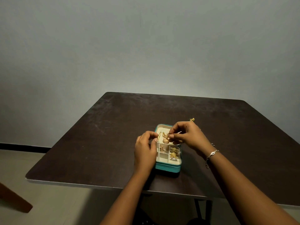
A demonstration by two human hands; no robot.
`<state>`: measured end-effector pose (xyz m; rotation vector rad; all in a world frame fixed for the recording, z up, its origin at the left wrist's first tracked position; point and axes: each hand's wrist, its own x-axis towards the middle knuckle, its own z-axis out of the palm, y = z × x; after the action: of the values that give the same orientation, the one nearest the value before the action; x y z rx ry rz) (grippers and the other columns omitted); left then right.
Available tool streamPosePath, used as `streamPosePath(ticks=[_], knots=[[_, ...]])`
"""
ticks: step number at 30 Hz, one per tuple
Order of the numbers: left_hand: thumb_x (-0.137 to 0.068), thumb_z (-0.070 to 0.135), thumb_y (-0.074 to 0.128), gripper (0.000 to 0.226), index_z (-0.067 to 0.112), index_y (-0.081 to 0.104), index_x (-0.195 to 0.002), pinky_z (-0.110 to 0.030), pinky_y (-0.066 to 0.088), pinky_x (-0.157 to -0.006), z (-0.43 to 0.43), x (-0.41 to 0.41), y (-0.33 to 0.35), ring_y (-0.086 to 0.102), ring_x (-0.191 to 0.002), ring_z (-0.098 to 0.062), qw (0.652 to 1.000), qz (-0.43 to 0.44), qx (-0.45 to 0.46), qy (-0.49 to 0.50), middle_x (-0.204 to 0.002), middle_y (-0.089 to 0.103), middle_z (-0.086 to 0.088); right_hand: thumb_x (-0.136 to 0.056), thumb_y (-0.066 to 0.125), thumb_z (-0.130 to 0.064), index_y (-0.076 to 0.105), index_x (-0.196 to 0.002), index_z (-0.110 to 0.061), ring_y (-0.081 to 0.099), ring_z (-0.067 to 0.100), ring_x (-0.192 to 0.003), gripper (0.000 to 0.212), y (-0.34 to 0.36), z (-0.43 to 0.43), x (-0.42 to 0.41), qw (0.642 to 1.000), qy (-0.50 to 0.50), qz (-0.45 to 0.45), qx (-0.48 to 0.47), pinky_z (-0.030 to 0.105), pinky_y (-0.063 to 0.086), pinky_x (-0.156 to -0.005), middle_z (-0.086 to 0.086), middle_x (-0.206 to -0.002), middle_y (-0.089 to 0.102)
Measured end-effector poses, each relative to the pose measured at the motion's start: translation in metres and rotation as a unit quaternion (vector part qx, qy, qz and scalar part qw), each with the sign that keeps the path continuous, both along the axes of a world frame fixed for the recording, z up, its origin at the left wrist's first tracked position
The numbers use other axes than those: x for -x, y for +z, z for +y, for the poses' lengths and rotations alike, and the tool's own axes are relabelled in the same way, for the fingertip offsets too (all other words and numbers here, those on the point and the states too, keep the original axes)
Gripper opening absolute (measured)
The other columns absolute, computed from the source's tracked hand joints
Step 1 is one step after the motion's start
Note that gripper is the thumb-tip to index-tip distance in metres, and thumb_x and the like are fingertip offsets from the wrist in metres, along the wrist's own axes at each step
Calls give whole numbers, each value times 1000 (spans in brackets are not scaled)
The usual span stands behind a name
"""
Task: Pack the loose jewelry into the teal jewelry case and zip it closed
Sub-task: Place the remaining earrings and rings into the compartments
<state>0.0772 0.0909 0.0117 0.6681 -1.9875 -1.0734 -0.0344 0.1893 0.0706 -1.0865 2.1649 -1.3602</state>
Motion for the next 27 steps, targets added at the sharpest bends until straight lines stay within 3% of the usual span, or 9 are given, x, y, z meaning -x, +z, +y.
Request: streamPosePath(ticks=[2, 6, 11, 18, 23, 27], knots=[[-87, 11, 56, 12, 21, 61, -93, -18, 39, -74, -2, 4, -1, 47, -102, -7, 997, -59, 41, 8, -96, 55, 11, -80, 65, 2, 65, -83, 0, 68, 15, -71, 4, -1, 2, 2, 1000, -3, 8, -8, 23, 57, -66, 13, -83, 70], [-87, 14, 58, 14, 18, 62, -100, -28, 40, -91, -2, 5, -4, 43, -112, -10, 988, -133, 79, -6, -111, 57, 5, -78, 66, 3, 66, -75, -8, 69, 25, -82, 11, -7, 3, 5, 999, -4, 34, -32, 36, 57, -76, 14, -85, 70], [-89, 14, 55, 15, 18, 62, -101, -27, 41, -92, 5, 0, -15, 43, -111, -8, 985, -142, 94, -4, -114, 53, 7, -73, 70, 1, 66, -65, -14, 68, 21, -77, 17, -14, 2, 4, 996, 9, 59, -59, 41, 56, -78, 9, -76, 70], [-90, 15, 52, 22, 22, 63, -108, -24, 37, -91, 7, -2, -19, 40, -114, -9, 982, -149, 120, -7, -120, 50, 5, -75, 67, 4, 61, -70, -19, 67, 17, -83, 23, -17, -1, -4, 990, 9, 104, -92, 27, 53, -77, -1, -80, 67], [-90, 20, 51, 29, 28, 59, -117, -17, 28, -88, 4, -2, -24, 36, -120, -9, 969, -197, 147, -11, -130, 41, 7, -74, 67, 3, 57, -69, -23, 63, 9, -79, 29, -17, -2, -6, 988, 5, 129, -85, 9, 46, -65, -11, -76, 62], [-92, 22, 48, 29, 27, 56, -119, -21, 30, -94, 6, -2, -22, 33, -123, -10, 963, -200, 179, -6, -132, 41, 7, -74, 64, 6, 66, -82, -16, 60, 6, -78, 24, -18, -2, -6, 987, 7, 138, -80, 3, 43, -64, -7, -83, 65]])
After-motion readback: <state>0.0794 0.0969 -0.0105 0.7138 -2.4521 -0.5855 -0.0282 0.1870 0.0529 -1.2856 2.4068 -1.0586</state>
